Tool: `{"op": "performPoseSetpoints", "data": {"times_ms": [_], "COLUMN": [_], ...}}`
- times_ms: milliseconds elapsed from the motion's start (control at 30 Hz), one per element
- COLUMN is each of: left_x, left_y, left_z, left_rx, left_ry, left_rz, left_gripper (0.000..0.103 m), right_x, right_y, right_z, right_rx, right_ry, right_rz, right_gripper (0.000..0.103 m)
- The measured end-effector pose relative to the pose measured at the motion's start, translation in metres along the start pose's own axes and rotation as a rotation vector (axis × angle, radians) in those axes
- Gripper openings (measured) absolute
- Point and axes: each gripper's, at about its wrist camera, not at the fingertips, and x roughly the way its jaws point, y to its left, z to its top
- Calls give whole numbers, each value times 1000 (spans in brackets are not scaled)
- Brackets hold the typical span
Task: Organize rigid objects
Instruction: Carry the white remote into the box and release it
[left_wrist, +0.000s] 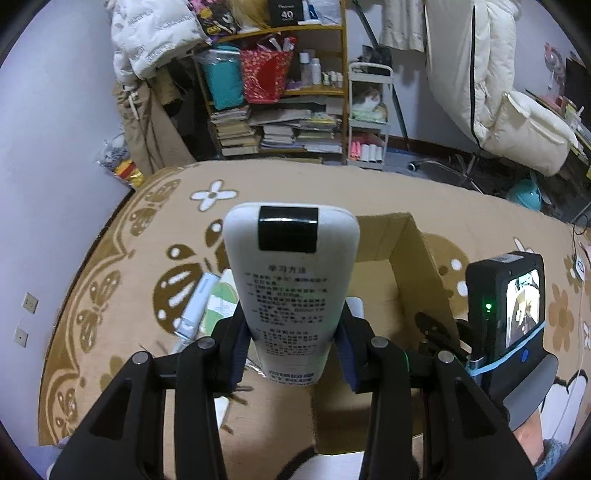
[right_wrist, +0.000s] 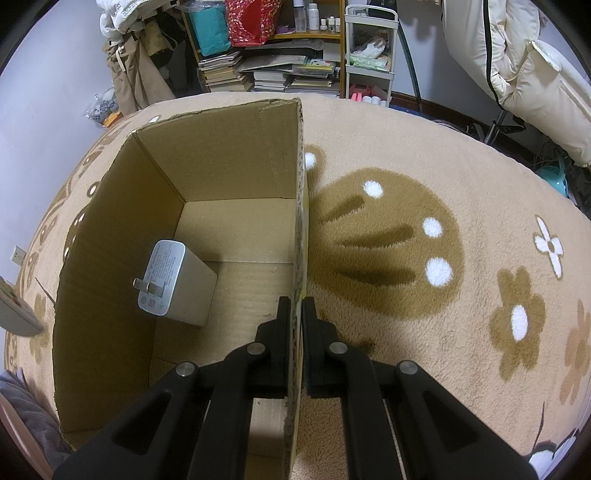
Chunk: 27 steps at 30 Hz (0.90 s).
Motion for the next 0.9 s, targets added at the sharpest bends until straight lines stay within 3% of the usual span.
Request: {"op": "performPoseSetpoints", "data": {"times_ms": [267,400,900], "left_x": [19,24,61], "left_y": [-11,-10,-16], "left_z": [4,10,24], "left_rx": [7,-18,-51], "left_ry": [23,45,158], "left_rz": [-1,-60,-114], "left_gripper": [40,40,39], "right_x": [1,1,1], "right_y": [4,8,12], "right_z": [-2,-2,-3], "right_rx": [-6,1,6], "right_ry": [-2,0,0], "right_rz": [1,5,10], "right_gripper": [7,7,7]}}
